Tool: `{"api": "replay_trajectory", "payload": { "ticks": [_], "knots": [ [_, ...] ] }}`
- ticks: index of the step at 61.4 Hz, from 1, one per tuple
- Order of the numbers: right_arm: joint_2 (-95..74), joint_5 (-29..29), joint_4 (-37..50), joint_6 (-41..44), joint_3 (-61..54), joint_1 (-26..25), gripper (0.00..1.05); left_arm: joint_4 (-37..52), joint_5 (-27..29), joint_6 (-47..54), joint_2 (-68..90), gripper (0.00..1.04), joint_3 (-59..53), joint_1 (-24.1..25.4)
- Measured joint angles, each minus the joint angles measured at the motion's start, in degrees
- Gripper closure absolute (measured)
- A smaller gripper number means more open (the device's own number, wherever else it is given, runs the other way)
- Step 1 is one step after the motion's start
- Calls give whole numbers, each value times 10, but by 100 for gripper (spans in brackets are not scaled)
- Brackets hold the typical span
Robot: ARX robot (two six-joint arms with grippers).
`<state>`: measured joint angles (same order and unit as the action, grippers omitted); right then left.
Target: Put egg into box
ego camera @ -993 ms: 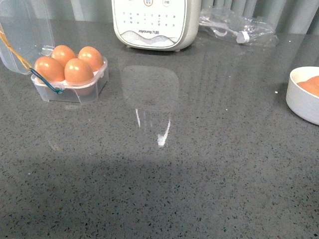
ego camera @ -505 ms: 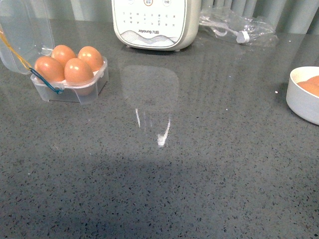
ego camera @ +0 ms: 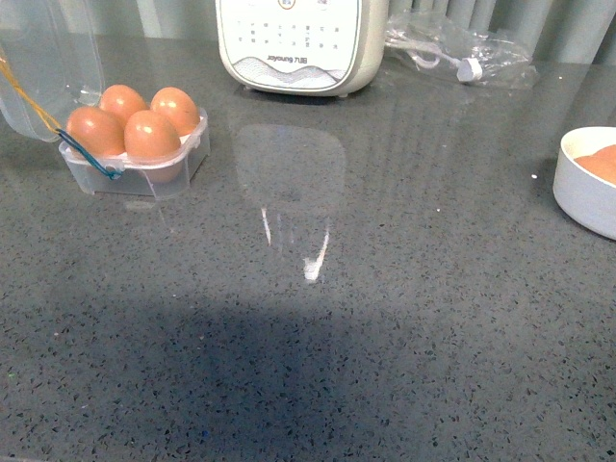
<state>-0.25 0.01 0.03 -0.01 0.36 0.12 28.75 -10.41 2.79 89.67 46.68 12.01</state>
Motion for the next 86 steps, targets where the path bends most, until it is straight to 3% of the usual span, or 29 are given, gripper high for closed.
{"api": "replay_trajectory", "payload": {
  "ticks": [54, 74, 86],
  "knots": [
    [0, 0, 0, 0, 0, 0, 7, -25, 41, 19, -59, 7, -49, -180],
    [0, 0, 0, 0, 0, 0, 7, -48, 43, 33, -67, 7, -52, -183],
    [0, 0, 0, 0, 0, 0, 7, -77, 49, 60, -152, 7, -64, -162]
  ]
}}
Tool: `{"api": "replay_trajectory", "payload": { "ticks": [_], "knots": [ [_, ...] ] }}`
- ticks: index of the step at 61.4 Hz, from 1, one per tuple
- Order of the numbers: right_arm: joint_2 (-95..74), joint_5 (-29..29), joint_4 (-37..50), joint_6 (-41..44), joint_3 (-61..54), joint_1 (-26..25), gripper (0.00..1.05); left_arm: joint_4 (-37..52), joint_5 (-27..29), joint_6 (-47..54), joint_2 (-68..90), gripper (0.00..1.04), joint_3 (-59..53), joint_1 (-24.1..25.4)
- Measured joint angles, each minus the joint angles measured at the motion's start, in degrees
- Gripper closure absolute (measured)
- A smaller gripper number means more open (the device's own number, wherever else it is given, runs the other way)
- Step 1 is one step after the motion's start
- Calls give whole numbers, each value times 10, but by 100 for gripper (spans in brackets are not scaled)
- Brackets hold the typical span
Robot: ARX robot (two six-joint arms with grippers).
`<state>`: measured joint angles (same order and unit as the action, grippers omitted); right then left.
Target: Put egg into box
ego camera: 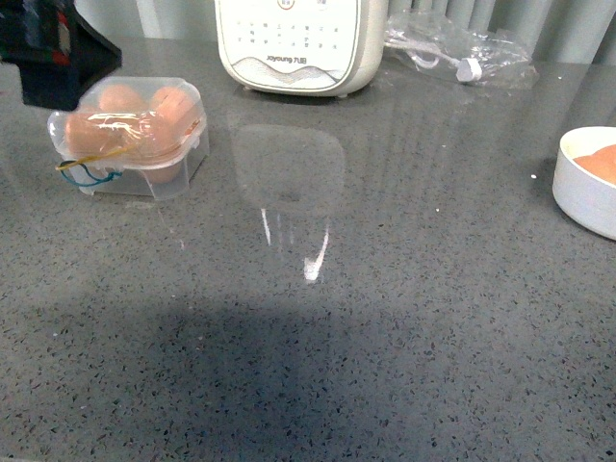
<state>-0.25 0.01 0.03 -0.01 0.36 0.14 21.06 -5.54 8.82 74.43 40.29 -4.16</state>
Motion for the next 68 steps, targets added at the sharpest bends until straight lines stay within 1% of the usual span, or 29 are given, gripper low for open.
{"api": "replay_trajectory", "payload": {
  "ticks": [11, 18, 24, 28, 34, 37, 43, 50, 52, 53, 56, 58, 59, 61, 64, 65, 66, 68],
  "knots": [
    [0, 0, 0, 0, 0, 0, 7, -47, 10, 32, -110, 7, -44, 24],
    [0, 0, 0, 0, 0, 0, 7, -99, 11, 56, -201, 7, -79, 41],
    [0, 0, 0, 0, 0, 0, 7, -147, -8, 66, -283, 7, -107, 63],
    [0, 0, 0, 0, 0, 0, 7, -195, -31, 66, -354, 7, -136, 92],
    [0, 0, 0, 0, 0, 0, 7, -251, -37, 78, -432, 7, -187, 138],
    [0, 0, 0, 0, 0, 0, 7, -272, -54, 84, -456, 7, -205, 162],
    [0, 0, 0, 0, 0, 0, 7, -286, -84, 92, -476, 7, -224, 205],
    [0, 0, 0, 0, 0, 0, 7, -278, -111, 94, -483, 8, -230, 247],
    [0, 0, 0, 0, 0, 0, 7, -214, -137, 59, -495, 15, -254, 251],
    [0, 0, 0, 0, 0, 0, 7, -181, -141, 45, -502, 18, -268, 251],
    [0, 0, 0, 0, 0, 0, 7, -131, -140, 7, -515, 25, -291, 247],
    [0, 0, 0, 0, 0, 0, 7, -105, -129, -28, -530, 34, -306, 234],
    [0, 0, 0, 0, 0, 0, 7, -103, -127, -33, -532, 36, -308, 231],
    [0, 0, 0, 0, 0, 0, 7, -102, -110, -55, -547, 45, -315, 215],
    [0, 0, 0, 0, 0, 0, 7, -103, -92, -67, -561, 55, -325, 196],
    [0, 0, 0, 0, 0, 0, 7, -104, -82, -72, -567, 61, -330, 187],
    [0, 0, 0, 0, 0, 0, 7, -106, -79, -75, -569, 63, -331, 184],
    [0, 0, 0, 0, 0, 0, 7, -109, -70, -77, -576, 70, -338, 172]
  ]
}}
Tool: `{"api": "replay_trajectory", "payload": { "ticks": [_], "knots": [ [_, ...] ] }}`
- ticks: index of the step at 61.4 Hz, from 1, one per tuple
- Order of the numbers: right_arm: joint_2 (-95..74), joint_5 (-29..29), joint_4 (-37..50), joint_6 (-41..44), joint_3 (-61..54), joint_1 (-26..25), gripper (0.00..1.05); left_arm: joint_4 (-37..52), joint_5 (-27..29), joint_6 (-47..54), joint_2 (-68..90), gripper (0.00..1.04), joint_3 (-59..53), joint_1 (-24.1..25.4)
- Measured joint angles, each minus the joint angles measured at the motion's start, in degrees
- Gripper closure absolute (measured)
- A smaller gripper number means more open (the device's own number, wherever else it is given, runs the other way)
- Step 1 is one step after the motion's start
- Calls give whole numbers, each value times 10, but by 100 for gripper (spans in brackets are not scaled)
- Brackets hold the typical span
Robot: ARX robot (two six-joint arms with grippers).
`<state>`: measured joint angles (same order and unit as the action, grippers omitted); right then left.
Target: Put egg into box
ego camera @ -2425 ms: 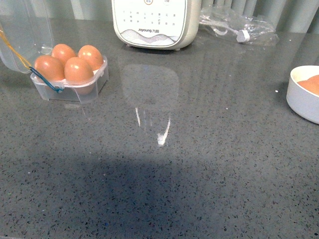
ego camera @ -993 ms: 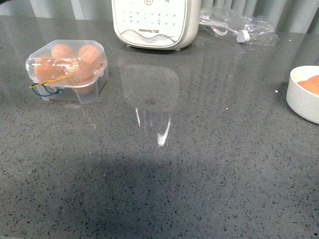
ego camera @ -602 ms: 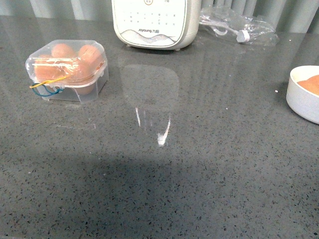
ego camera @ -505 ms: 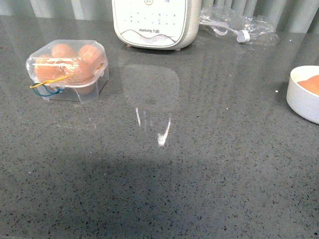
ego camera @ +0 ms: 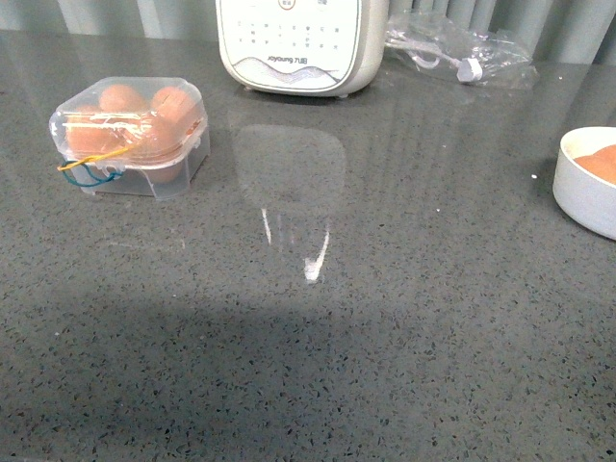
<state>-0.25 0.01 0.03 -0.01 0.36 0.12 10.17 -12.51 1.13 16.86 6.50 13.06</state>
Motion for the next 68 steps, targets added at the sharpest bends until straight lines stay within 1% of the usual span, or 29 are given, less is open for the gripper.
{"api": "replay_trajectory", "payload": {
  "ticks": [3, 5, 11, 12, 15, 18, 20, 22, 24, 26, 42, 66, 68],
  "knots": [
    [0, 0, 0, 0, 0, 0, 7, -3, 11, -2, -8, 77, -6, -10],
    [0, 0, 0, 0, 0, 0, 7, -6, 20, -4, -16, 84, -10, -21],
    [0, 0, 0, 0, 0, 0, 7, -12, 39, -6, -32, 100, -18, -40],
    [0, 0, 0, 0, 0, 0, 7, -13, 41, -8, -33, 102, -18, -42],
    [0, 0, 0, 0, 0, 0, 7, -17, 57, -10, -42, 101, -23, -56],
    [0, 0, 0, 0, 0, 0, 7, -24, 112, -11, -52, 101, -27, -96],
    [0, 0, 0, 0, 0, 0, 7, -26, 121, -11, -58, 101, -29, -111],
    [0, 0, 0, 0, 0, 0, 7, -47, 123, -11, -76, 101, -29, -120],
    [0, 1, 0, 0, 0, 0, 7, -90, 121, -11, -110, 101, -33, -127],
    [0, 0, 0, 0, 0, 0, 7, -102, 122, -12, -129, 101, -38, -131],
    [0, 0, 0, 0, 0, 0, 7, -103, 124, -12, -166, 101, -49, -131],
    [0, 0, 0, 0, 0, 0, 7, -103, 125, -13, -167, 101, -49, -131],
    [0, 0, 0, 0, 0, 0, 7, -103, 125, -13, -167, 95, -49, -131]
  ]
}}
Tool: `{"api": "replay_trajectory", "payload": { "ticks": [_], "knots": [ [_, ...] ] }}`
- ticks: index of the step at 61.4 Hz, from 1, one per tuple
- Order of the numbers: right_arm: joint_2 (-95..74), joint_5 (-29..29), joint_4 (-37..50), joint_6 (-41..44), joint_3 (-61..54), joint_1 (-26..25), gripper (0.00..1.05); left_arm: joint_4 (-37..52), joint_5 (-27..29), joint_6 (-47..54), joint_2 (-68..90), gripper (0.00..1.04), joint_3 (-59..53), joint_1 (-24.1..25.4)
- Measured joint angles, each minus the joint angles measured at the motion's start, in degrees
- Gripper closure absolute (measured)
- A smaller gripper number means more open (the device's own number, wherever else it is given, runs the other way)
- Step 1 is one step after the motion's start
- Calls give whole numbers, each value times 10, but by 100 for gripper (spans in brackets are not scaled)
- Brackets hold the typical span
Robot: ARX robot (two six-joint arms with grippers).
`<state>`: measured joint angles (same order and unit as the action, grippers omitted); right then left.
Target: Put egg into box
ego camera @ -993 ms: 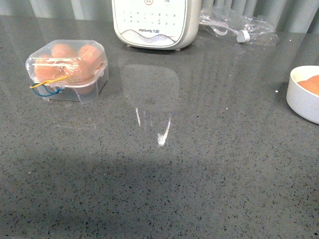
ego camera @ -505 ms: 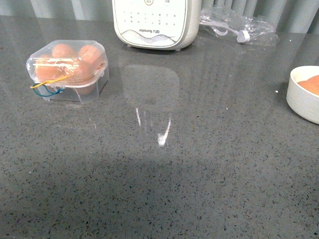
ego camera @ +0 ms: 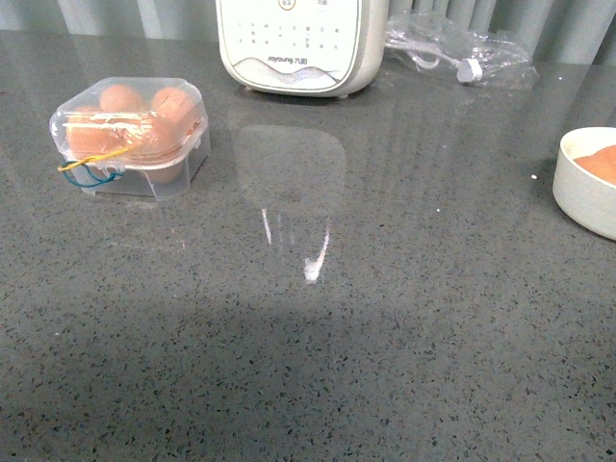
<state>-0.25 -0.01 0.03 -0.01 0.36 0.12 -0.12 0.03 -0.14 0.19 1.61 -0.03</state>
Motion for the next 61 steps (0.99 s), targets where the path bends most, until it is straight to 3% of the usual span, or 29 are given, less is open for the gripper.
{"api": "replay_trajectory", "payload": {
  "ticks": [9, 19, 26, 61],
  "knots": [
    [0, 0, 0, 0, 0, 0, 7, 0, 0, 0, 0, 60, 0, 0],
    [0, 0, 0, 0, 0, 0, 7, 0, 0, 0, 0, 31, 0, 0],
    [0, 0, 0, 0, 0, 0, 7, 0, 0, 0, 0, 6, 0, 0],
    [0, 0, 0, 0, 0, 0, 7, 0, 0, 0, 0, 7, 0, 0]
  ]
}}
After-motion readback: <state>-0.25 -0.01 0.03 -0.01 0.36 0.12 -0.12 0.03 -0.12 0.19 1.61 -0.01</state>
